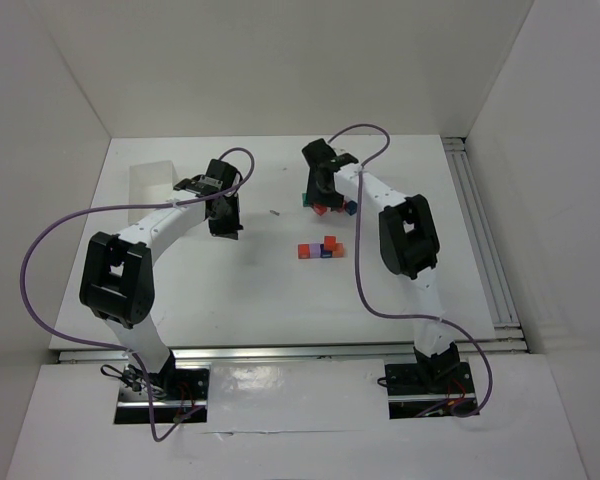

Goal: Build the wood block tower

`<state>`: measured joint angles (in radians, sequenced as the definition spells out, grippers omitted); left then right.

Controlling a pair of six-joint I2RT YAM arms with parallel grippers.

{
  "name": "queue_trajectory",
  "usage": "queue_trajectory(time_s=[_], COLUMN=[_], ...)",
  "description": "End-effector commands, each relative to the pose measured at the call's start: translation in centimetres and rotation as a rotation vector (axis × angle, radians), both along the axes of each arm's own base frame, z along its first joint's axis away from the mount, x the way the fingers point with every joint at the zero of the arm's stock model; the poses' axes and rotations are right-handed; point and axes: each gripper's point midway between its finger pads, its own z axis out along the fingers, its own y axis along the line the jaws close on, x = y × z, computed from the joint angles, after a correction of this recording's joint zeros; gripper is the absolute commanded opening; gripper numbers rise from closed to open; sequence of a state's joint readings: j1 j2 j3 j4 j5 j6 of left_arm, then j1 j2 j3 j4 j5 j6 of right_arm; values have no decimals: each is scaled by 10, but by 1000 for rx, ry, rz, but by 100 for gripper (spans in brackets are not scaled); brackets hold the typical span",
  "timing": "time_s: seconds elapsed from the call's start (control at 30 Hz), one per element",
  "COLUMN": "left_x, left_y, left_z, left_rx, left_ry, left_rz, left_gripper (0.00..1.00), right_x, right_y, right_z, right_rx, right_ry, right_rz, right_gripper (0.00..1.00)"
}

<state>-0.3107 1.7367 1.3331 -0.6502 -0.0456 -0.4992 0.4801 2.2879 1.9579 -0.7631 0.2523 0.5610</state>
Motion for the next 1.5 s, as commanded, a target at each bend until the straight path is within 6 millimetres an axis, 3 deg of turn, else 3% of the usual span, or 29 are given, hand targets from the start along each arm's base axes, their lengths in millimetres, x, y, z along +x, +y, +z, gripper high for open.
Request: queue_trajectory(time_s=[0.0,0.23,0.27,0.33,0.37,0.67,0.97,1.1,1.13,1.3,1.33,1.37,1.43,1.47], left_x=[6,4,4,4,4,4,4,4,2,2,2,2,2,2], left_y=[-2,-1,0,0,1,1,1,1,2,1,1,1,1,1], left_z=[19,16,16,16,16,16,16,19,16,20,20,20,20,20], left_rx=[-24,-21,-14,-14,-10,-10,-10,-12,-10,-12,-12,-12,-12,-12], left_ry=[-58,-49,-52,-52,-53,-53,-53,-62,-53,-62,-62,-62,-62,-62], left_rz=[-8,-8,-4,-4,-12,-12,-12,-12,-12,-12,-12,-12,-12,-12], left_gripper=[0,0,0,0,0,0,0,0,0,0,0,0,0,0], right_x=[10,13,18,17,22,29,26,27,24,0,-4,-17,-31,-45], right_y=[12,14,16,16,19,19,20,19,22,11,7,5,5,9], right_z=[7,-8,-1,-9,-2,-9,3,35,51,82,100,89,98,89], right_rx=[42,32,42,33,42,19,-25,-10,2,-10,1,-17,-4,-18], right_ry=[-33,-15,-33,-16,-33,-31,-52,-106,-127,-153,-187,-155,-161,-134], right_rz=[-6,-6,-6,-6,-6,3,8,10,19,26,20,32,47,70], right_gripper=[61,61,61,61,61,56,32,31,31,31,31,31,31,31])
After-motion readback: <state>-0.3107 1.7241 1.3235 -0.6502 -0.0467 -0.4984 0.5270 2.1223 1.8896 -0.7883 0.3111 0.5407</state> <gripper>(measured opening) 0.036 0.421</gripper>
